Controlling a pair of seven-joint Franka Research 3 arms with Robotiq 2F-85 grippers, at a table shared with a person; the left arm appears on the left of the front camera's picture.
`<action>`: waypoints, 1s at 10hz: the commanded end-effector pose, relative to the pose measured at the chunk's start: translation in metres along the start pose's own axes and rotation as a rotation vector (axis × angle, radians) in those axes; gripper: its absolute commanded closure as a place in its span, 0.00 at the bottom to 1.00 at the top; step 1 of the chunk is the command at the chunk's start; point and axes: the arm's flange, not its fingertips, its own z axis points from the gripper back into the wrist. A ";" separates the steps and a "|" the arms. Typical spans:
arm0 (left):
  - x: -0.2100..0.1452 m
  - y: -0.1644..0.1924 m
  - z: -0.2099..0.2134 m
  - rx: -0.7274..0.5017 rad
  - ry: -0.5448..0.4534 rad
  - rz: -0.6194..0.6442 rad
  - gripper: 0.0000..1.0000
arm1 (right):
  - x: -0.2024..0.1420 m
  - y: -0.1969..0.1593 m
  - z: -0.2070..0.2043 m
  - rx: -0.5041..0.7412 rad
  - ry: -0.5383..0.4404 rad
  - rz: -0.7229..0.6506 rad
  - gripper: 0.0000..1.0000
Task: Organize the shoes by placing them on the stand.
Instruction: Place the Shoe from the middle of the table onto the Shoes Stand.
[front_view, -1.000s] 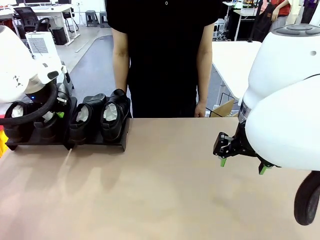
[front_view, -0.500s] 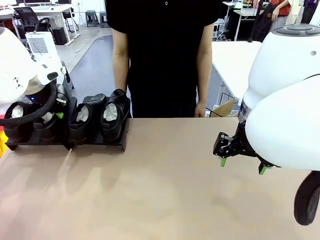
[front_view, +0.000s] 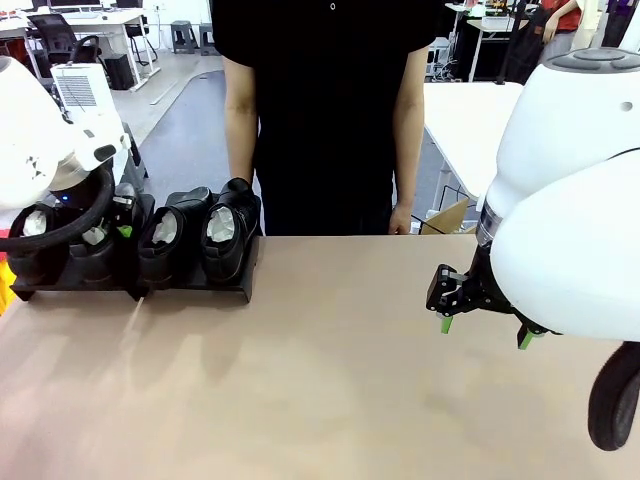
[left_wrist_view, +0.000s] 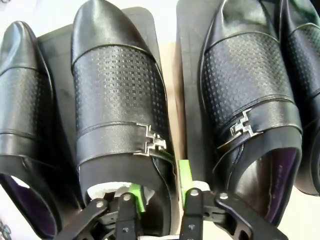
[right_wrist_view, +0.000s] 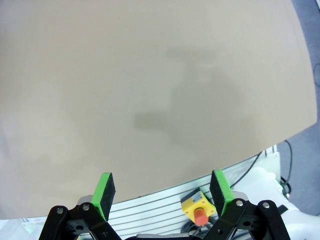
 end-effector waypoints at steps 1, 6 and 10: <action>-0.002 0.004 0.005 0.046 -0.035 0.016 0.00 | 0.005 0.000 0.004 -0.003 0.001 0.022 0.00; -0.011 -0.002 0.049 0.109 -0.044 -0.006 0.00 | 0.005 0.000 0.004 -0.003 0.001 0.022 0.00; -0.027 -0.004 0.076 0.103 -0.054 -0.005 0.00 | 0.005 0.000 0.004 -0.003 0.001 0.022 0.00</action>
